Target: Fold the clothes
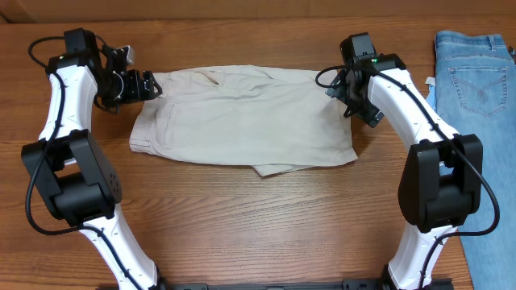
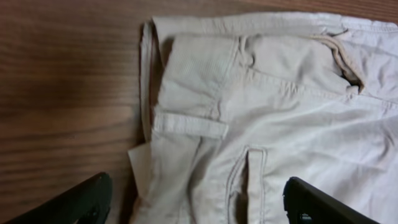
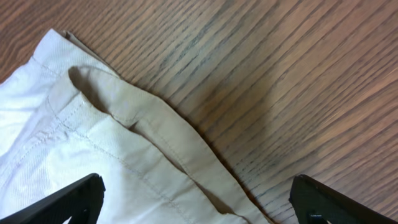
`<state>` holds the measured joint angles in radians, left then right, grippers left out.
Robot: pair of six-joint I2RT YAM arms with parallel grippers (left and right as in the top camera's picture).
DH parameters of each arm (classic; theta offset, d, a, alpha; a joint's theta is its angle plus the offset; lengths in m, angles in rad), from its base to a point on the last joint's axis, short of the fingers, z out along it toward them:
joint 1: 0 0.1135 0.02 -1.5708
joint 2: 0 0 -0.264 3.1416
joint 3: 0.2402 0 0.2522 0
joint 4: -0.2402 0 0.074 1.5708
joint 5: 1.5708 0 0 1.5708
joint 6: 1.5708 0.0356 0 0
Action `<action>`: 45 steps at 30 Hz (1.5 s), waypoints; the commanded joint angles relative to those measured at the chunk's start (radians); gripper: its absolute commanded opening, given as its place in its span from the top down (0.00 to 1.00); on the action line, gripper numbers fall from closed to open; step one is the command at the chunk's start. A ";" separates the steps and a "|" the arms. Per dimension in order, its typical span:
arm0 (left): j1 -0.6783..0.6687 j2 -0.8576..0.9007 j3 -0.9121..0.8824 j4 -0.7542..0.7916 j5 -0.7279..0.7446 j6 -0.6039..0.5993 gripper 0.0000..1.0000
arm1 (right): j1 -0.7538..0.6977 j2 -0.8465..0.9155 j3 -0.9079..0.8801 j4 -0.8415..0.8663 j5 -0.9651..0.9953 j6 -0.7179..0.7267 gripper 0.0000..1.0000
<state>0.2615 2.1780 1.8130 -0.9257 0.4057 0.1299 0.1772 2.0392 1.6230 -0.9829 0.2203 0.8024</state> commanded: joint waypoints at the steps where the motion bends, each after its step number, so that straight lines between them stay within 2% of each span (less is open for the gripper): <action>1: -0.008 0.012 0.023 0.023 -0.032 0.032 0.14 | -0.002 -0.028 -0.001 0.001 -0.022 -0.018 0.04; 6: -0.018 0.015 0.021 0.022 -0.028 0.045 0.16 | -0.002 -0.028 -0.001 0.003 -0.039 -0.018 0.07; 10: -0.042 0.040 0.021 0.032 -0.077 0.066 0.09 | -0.002 -0.027 -0.001 0.002 -0.039 -0.018 0.07; 14: -0.063 0.079 0.021 0.048 -0.121 0.065 0.07 | -0.002 -0.025 -0.002 0.000 -0.039 -0.018 0.07; 21: -0.074 0.144 0.021 0.068 -0.122 0.065 0.15 | -0.002 -0.023 -0.045 0.028 -0.039 -0.018 0.07; 25: -0.071 0.149 0.021 0.082 -0.127 0.064 0.23 | -0.002 -0.022 -0.105 0.079 -0.040 -0.018 0.26; 28: -0.071 0.149 0.022 0.091 -0.134 0.049 0.42 | -0.002 -0.021 -0.155 0.130 -0.043 -0.017 0.47; 30: -0.071 0.149 0.022 0.092 -0.160 0.031 0.60 | -0.002 -0.021 -0.189 0.167 -0.043 -0.014 0.63; 32: -0.071 0.149 0.022 0.090 -0.187 0.019 0.65 | -0.002 -0.021 -0.218 0.200 -0.043 -0.013 0.78; 33: -0.071 0.149 0.022 0.088 -0.201 0.019 0.69 | -0.002 -0.019 -0.235 0.216 -0.043 -0.002 0.91; 34: -0.071 0.149 0.022 0.086 -0.223 0.018 0.74 | -0.002 -0.019 -0.245 0.224 -0.042 0.014 0.96; 39: -0.070 0.149 0.023 0.088 -0.307 -0.041 0.69 | -0.002 -0.017 -0.286 0.262 -0.041 0.040 0.96; 45: -0.070 0.149 0.025 0.087 -0.512 -0.140 0.68 | -0.003 -0.017 -0.307 0.275 -0.031 0.067 0.96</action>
<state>0.1780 2.3089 1.8202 -0.8410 0.1158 0.0639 0.1776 2.0315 1.3422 -0.7074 0.1802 0.8433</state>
